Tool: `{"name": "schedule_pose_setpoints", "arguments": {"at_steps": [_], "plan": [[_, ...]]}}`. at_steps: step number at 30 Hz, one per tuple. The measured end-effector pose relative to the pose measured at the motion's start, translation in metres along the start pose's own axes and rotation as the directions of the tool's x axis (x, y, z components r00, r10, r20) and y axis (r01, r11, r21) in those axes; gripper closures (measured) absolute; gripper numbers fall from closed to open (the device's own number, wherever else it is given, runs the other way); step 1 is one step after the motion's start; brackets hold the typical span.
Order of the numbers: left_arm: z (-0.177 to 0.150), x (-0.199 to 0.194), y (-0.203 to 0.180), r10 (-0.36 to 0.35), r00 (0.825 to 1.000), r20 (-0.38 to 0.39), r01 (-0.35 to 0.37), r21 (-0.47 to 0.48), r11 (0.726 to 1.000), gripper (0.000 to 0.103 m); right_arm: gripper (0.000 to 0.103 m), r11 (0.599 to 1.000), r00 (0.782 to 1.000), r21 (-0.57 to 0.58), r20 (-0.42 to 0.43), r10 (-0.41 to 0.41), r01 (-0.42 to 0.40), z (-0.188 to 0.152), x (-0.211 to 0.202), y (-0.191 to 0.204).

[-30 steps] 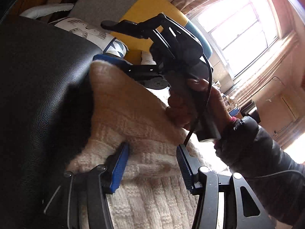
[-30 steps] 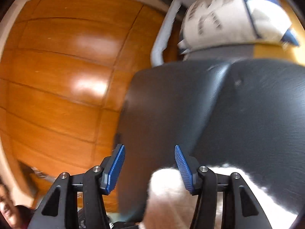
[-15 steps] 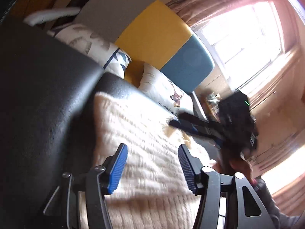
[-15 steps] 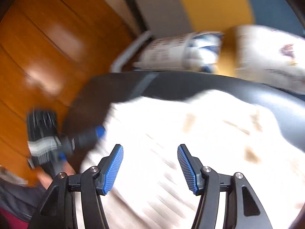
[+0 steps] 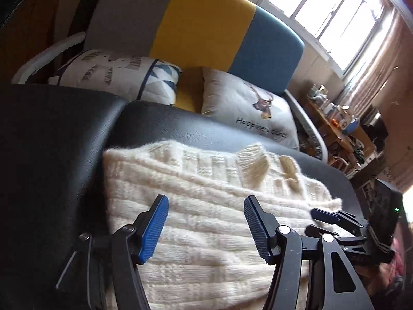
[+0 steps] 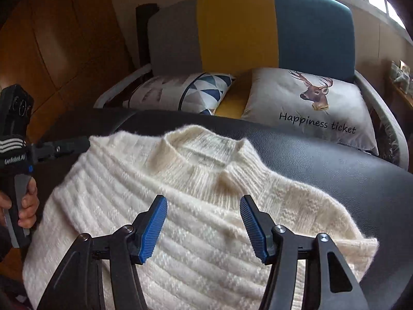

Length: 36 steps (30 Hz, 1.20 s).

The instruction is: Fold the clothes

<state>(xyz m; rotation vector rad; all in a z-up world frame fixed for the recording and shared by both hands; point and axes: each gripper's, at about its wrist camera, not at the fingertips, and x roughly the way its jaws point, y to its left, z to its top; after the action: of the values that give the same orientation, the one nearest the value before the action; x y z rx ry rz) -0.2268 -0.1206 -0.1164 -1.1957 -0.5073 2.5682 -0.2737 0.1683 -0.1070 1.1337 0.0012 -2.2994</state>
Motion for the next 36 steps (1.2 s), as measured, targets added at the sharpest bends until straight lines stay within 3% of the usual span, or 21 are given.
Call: {"name": "schedule_pose_setpoints", "arguments": {"at_steps": [2,5,7,10,12,14,17,21,23,25,26,27,30,33,36], "plan": [[0.008,-0.001,-0.017,-0.040,0.999,0.002,0.040,0.046,0.998,0.042,0.043,1.000,1.000,0.017,0.005,0.022,-0.022,0.004,-0.003,-0.006],[0.023,0.016,-0.039,-0.178,0.981,-0.081,0.181,0.039,0.983,0.042,0.043,0.998,0.998,0.004,-0.006,-0.056,0.056,0.006,0.004,-0.011],[0.032,0.033,-0.046,-0.292,0.947,-0.134,0.289,-0.042,0.956,0.042,0.043,0.997,0.998,0.041,-0.004,-0.067,0.067,0.001,0.003,-0.019],[0.047,0.065,-0.057,-0.473,0.856,-0.208,0.438,-0.196,0.877,0.042,0.043,0.996,0.999,0.086,0.012,-0.034,0.033,-0.009,0.002,-0.027],[0.055,0.089,-0.066,-0.499,0.831,-0.246,0.444,-0.249,0.861,0.041,0.042,0.994,1.000,0.106,0.024,-0.011,0.009,-0.014,0.003,-0.032],[0.060,0.113,-0.077,-0.500,0.817,-0.288,0.435,-0.260,0.862,0.041,0.041,0.992,0.999,0.126,0.036,0.012,-0.016,-0.019,0.003,-0.037],[0.060,0.144,-0.095,-0.514,0.777,-0.364,0.445,-0.260,0.857,0.041,0.041,0.986,0.997,0.155,0.055,0.045,-0.053,-0.028,0.003,-0.045],[0.056,0.170,-0.110,-0.478,0.763,-0.435,0.426,-0.219,0.878,0.041,0.041,0.976,0.993,0.191,0.081,0.087,-0.101,-0.038,0.004,-0.055],[0.053,0.183,-0.118,-0.459,0.755,-0.469,0.417,-0.198,0.887,0.048,0.041,0.977,0.993,0.189,0.083,0.082,-0.096,-0.039,0.004,-0.053],[0.053,0.186,-0.124,-0.463,0.750,-0.472,0.435,-0.176,0.883,0.103,0.041,0.979,0.994,0.186,0.085,0.074,-0.089,-0.039,0.004,-0.051],[0.054,0.184,-0.129,-0.474,0.753,-0.458,0.457,-0.155,0.876,0.101,0.041,0.978,0.994,0.187,0.086,0.074,-0.089,-0.039,0.005,-0.052],[0.055,0.181,-0.135,-0.469,0.768,-0.436,0.467,-0.121,0.876,0.101,0.041,0.978,0.993,0.188,0.088,0.074,-0.090,-0.039,0.005,-0.052],[0.054,0.197,-0.136,-0.355,0.830,-0.430,0.369,-0.053,0.928,0.100,0.042,0.978,0.993,0.189,0.091,0.072,-0.088,-0.039,0.006,-0.053],[0.052,0.206,-0.124,-0.352,0.831,-0.431,0.353,-0.083,0.932,0.100,0.042,0.978,0.993,0.191,0.093,0.071,-0.088,-0.040,0.006,-0.053],[0.053,0.199,-0.128,-0.327,0.839,-0.434,0.339,-0.053,0.939,0.099,0.042,0.977,0.993,0.193,0.092,0.070,-0.086,-0.039,0.006,-0.053]]}}
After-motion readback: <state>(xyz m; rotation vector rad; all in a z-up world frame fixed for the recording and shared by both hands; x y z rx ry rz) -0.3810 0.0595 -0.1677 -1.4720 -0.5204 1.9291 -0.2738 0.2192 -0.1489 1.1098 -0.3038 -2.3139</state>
